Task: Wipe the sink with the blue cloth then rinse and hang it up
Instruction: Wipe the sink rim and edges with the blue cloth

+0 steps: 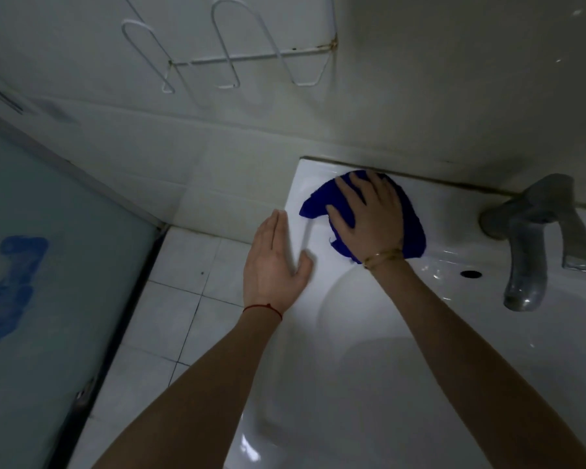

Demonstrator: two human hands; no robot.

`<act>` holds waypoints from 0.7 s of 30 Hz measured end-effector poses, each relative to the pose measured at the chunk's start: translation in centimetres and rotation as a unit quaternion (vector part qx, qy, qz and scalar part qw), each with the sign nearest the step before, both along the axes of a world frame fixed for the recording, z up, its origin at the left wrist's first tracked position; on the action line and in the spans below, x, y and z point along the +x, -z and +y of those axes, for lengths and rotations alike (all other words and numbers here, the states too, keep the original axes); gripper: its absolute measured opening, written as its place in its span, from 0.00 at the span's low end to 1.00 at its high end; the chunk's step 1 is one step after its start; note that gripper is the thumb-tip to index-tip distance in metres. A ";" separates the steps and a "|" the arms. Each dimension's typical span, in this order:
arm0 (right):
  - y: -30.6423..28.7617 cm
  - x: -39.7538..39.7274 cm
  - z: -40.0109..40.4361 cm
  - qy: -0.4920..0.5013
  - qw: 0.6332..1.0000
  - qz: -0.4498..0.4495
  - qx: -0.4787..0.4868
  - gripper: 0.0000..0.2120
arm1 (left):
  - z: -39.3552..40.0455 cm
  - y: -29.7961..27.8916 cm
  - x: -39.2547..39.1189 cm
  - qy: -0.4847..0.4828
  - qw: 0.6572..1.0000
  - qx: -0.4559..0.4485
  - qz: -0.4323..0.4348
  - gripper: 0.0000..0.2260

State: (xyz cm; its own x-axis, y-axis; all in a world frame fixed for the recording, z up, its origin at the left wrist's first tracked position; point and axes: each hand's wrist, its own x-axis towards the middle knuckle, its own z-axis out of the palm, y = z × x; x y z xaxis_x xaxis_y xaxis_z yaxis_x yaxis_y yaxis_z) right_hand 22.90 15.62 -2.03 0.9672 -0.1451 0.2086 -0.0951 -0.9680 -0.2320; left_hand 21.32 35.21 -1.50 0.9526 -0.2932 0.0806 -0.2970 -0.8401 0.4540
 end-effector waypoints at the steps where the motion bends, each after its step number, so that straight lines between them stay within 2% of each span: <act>1: 0.1 -0.4 -0.9 -0.028 1.000 0.006 -0.013 0.27 | 0.1 0.0 0.0 -0.009 1.000 -0.003 0.007 0.32; 4: 0.8 -3.3 -5.3 -0.015 0.999 -0.028 -0.031 0.29 | 0.0 -0.1 0.0 -0.012 1.000 -0.011 0.014 0.32; 6: 1.1 -5.6 -7.4 0.068 0.996 -0.051 -0.005 0.29 | 0.0 -0.1 0.0 -0.008 1.000 -0.016 0.019 0.32; 9: 0.9 -4.7 -5.5 0.178 0.983 -0.051 0.005 0.28 | 0.0 0.0 0.1 -0.011 1.000 -0.016 0.015 0.32; 11: 0.4 -2.4 -2.6 0.158 0.987 -0.025 -0.009 0.29 | 0.0 0.1 0.1 -0.009 1.000 -0.016 0.019 0.32; 14: 0.2 -0.1 0.3 0.049 0.999 0.001 -0.025 0.29 | 0.0 0.3 0.0 -0.008 1.000 -0.014 0.015 0.33; 17: 0.6 -1.2 -2.1 -0.026 0.999 -0.003 -0.033 0.28 | 0.0 0.4 0.1 -0.011 1.000 -0.017 0.014 0.33; 19: 1.1 -3.2 -5.2 -0.005 0.999 -0.020 -0.047 0.27 | 0.0 0.3 0.1 -0.010 1.000 -0.017 0.010 0.33; 21: 1.2 -4.8 -7.0 0.063 0.997 -0.033 -0.027 0.27 | 0.0 0.2 0.1 -0.011 1.000 -0.020 0.007 0.32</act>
